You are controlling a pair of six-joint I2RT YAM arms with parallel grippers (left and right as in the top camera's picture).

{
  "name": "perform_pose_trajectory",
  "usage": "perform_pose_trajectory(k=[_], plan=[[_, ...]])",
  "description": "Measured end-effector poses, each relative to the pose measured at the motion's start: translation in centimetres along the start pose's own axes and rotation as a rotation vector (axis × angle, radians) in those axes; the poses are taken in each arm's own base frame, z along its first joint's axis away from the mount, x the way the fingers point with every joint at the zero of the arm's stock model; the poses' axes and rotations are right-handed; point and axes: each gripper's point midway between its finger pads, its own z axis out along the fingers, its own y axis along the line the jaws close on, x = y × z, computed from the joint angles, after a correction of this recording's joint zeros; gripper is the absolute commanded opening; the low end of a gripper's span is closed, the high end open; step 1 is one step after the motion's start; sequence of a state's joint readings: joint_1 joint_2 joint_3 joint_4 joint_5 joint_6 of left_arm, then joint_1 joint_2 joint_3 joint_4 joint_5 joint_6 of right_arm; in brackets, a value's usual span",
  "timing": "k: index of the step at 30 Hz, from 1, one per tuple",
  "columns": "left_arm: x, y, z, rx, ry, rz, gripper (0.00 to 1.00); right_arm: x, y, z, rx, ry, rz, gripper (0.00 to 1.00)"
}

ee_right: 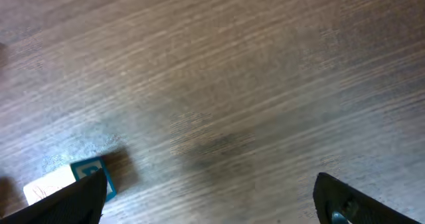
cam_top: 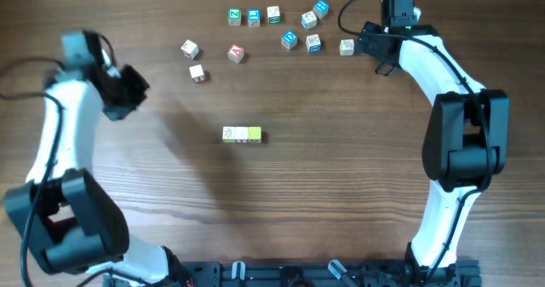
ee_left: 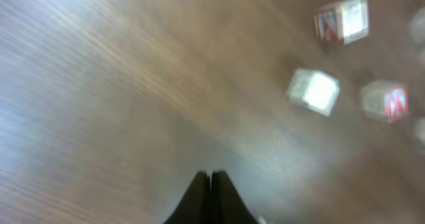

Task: Form a horizontal line
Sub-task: 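Reach the left gripper forward to the cream block marked '1' near the cluster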

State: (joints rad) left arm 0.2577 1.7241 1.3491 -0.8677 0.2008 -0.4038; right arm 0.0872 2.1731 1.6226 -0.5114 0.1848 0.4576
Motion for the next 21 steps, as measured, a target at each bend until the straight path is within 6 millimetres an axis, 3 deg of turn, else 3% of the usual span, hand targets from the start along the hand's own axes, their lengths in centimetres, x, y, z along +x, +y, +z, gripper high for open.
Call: perform_pose_trajectory(k=[1, 2, 7, 9, 10, 13, 16, 17, 21], plan=[[-1.1, -1.0, -2.5, 0.011, -0.013, 0.018, 0.04, 0.0, 0.0, 0.0, -0.001, -0.001, 0.0, 1.0], [-3.1, -3.2, -7.0, 0.049, -0.078, 0.062, 0.04, -0.1, 0.0, 0.0, -0.001, -0.003, 0.001, 1.0], [-6.0, -8.1, -19.9, 0.162, -0.301, 0.159, 0.04, 0.0, 0.0, 0.0, -0.001, -0.002, 0.0, 1.0], [-6.4, -9.2, -21.9, 0.192, -0.355, 0.184, 0.04, -0.1, 0.0, 0.0, -0.001, -0.003, 0.0, 1.0], [-7.0, -10.8, -23.1, 0.232, -0.415, 0.217, 0.04, -0.1, 0.0, 0.0, -0.001, -0.003, 0.001, 1.0], [-7.9, -12.8, -23.4, 0.271, -0.468, 0.258, 0.08, -0.1, 0.0, 0.0, -0.001, -0.003, 0.001, 1.0], [-10.5, -14.4, -22.4, 0.293, -0.535, 0.278, 0.09, -0.1, 0.0, 0.0, -0.001, -0.002, 0.0, 1.0], [-12.1, -15.2, -21.8, 0.307, -0.573, 0.284, 0.1, -0.1, 0.0, 0.0, -0.001, -0.003, 0.001, 1.0], [-14.7, -15.5, -16.6, 0.284, -0.543, 0.275, 0.13, 0.0, 0.0, 0.0, -0.001, -0.002, 0.0, 1.0]])
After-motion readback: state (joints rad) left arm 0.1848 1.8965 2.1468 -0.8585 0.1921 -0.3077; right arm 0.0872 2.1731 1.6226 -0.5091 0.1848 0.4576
